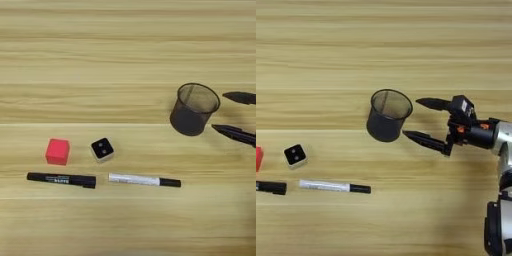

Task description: Move the objects on the table

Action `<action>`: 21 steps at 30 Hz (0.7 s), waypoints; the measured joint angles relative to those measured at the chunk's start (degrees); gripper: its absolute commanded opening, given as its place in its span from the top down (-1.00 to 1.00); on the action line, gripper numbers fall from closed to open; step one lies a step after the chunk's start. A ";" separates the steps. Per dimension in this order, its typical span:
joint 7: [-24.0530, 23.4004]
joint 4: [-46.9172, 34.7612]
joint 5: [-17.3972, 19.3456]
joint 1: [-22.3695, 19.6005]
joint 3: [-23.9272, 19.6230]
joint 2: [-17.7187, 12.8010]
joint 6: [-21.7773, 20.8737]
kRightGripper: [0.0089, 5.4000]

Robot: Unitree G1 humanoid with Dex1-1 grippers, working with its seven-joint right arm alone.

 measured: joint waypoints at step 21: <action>-3.99 3.51 -1.81 -1.52 0.69 1.52 -1.46 -0.98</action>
